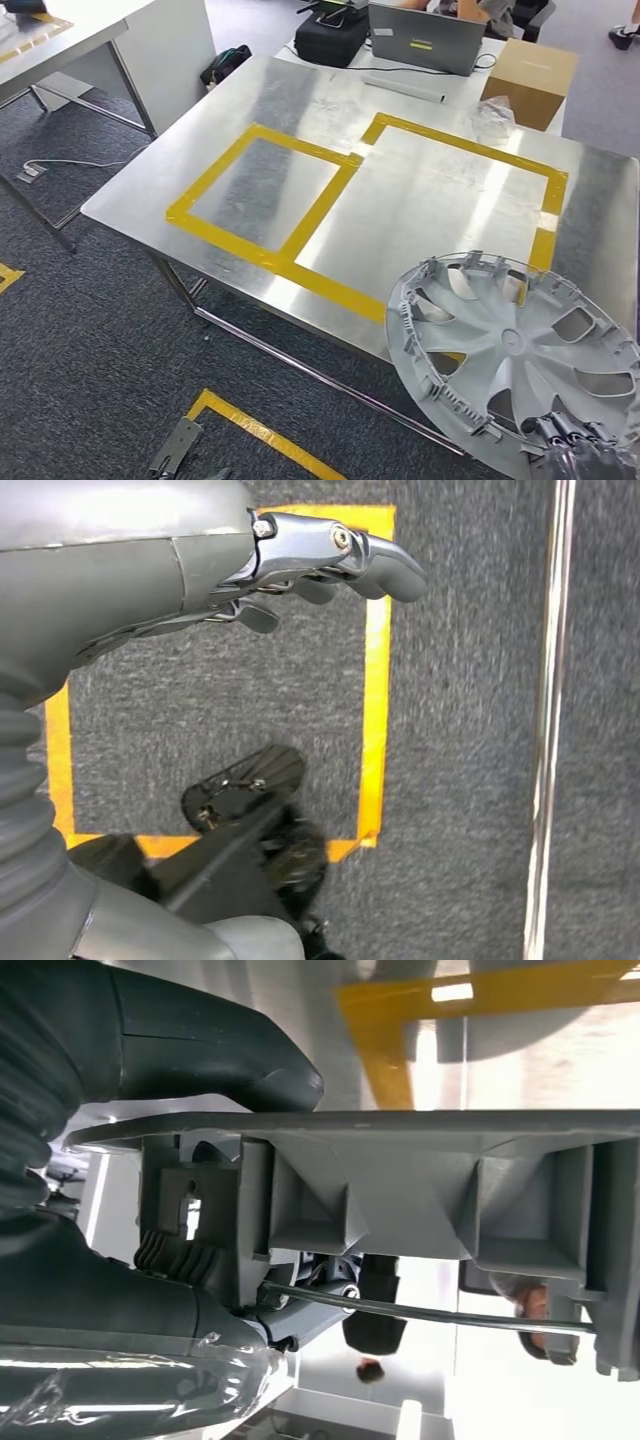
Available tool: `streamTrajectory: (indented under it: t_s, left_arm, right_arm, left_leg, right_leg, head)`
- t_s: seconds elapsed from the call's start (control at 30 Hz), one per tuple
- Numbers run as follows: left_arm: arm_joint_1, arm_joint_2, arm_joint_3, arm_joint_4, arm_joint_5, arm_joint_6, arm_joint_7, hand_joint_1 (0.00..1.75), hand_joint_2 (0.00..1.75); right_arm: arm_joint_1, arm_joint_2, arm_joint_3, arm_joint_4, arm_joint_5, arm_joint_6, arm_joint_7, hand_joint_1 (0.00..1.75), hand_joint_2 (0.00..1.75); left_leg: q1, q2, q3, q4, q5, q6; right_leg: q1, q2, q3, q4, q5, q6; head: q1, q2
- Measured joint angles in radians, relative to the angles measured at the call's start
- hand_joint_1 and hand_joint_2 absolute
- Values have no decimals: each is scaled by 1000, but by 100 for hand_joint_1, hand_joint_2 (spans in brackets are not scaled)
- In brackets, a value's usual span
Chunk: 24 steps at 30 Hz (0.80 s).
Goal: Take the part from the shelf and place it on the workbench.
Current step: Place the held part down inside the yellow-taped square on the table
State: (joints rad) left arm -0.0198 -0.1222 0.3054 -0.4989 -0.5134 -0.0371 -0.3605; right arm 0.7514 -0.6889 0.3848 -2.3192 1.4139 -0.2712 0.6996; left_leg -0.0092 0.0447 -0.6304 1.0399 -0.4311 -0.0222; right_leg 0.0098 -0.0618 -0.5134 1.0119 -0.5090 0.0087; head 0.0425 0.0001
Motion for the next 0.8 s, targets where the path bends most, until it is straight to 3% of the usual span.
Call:
streamTrajectory:
  t_s: [0.07, 0.1, 0.17, 0.23, 0.3, 0.33, 0.37, 0.4, 0.47, 0.5, 0.53, 0.63, 0.8]
  left_arm:
    - [-2, 0, -2, 1, 1, 0, 0, 0, 175]
    - [-2, 0, -3, 1, 1, 0, 0, 0, 175]
    - [-2, 1, -4, 2, 2, 1, 0, 0, 175]
    - [-6, 1, -5, 2, 2, 1, 0, 0, 175]
    - [-8, 2, -6, 2, 2, 2, 0, 0, 175]
    - [-8, 3, -6, 3, 2, 2, 0, 0, 175]
    - [-8, 4, -6, 4, 2, 3, 0, 0, 175]
    - [-8, 5, -6, 4, 2, 3, 1, 0, 175]
    - [-8, 6, -6, 6, 2, 3, 1, 0, 175]
    - [-8, 7, -6, 6, 3, 3, 1, 0, 175]
    - [-8, 7, -6, 6, 4, 3, 1, 0, 175]
    - [-5, 9, -6, 8, 6, 3, 1, 0, 175]
    - [-4, 9, -6, 8, 6, 3, 1, 0, 175]
  right_arm:
    - [-1, -2, 4, 0, 0, 0, 0, 175, 175]
    - [-2, -3, 7, 0, 1, 0, 0, 175, 175]
    - [-3, -7, 11, 0, 0, 0, 0, 175, 175]
    - [-5, -8, 15, 1, 0, 0, 0, 175, 175]
    - [-8, -9, 20, 3, 0, 0, -1, 175, 175]
    - [-10, -9, 23, 5, 0, 0, -1, 175, 175]
    - [-11, -9, 26, 7, -1, 0, -1, 175, 175]
    - [-12, -9, 29, 8, -1, 0, 0, 175, 175]
    - [-14, -9, 33, 9, -1, 0, 0, 175, 175]
    - [-17, -9, 35, 10, -1, 0, 0, 175, 175]
    - [-19, -9, 36, 10, -3, 0, 0, 175, 175]
    - [-23, -10, 39, 11, -15, -1, -1, 175, 175]
    - [-23, -10, 39, 11, -17, -1, -1, 175, 175]
  left_leg:
    - [-4, 14, 10, -29, 1, 13]
    - [-2, 4, 10, -29, 6, 21]
    - [2, -19, 13, -31, 10, 31]
    - [5, -40, 15, -32, 10, 39]
    - [5, -63, 16, -32, 8, 44]
    - [5, -76, 16, -32, 7, 45]
    - [6, -90, 17, -32, 6, 45]
    - [6, -104, 19, -32, 6, 44]
    - [5, -128, 24, -31, 4, 40]
    - [5, -137, 25, -30, 3, 36]
    - [5, -144, 25, -30, 3, 31]
    - [9, -153, 24, -35, 4, 18]
    - [10, -154, 24, -36, 5, 16]
  right_leg:
    - [6, -17, 3, 2, -13, 10]
    - [7, -25, 5, 0, -18, 15]
    - [3, -8, 2, 20, -40, 28]
    - [-2, 35, -45, 115, -90, 39]
    - [-5, 54, -123, 248, -139, 43]
    - [-6, 56, -150, 284, -141, 44]
    - [-8, 59, -160, 283, -123, 44]
    - [-11, 64, -150, 243, -88, 44]
    - [-17, 93, -100, 111, -12, 43]
    - [-19, 106, -79, 60, 12, 40]
    - [-18, 115, -68, 31, 21, 37]
    - [-12, 111, -61, 23, 22, 24]
    - [-11, 110, -59, 23, 22, 23]
  head:
    - [-1, 0]
    - [-1, 0]
    - [2, 0]
    - [8, 0]
    - [10, 0]
    - [11, 0]
    - [11, 0]
    - [11, 0]
    - [11, 0]
    - [12, 0]
    - [11, 0]
    - [11, 0]
    - [11, 0]
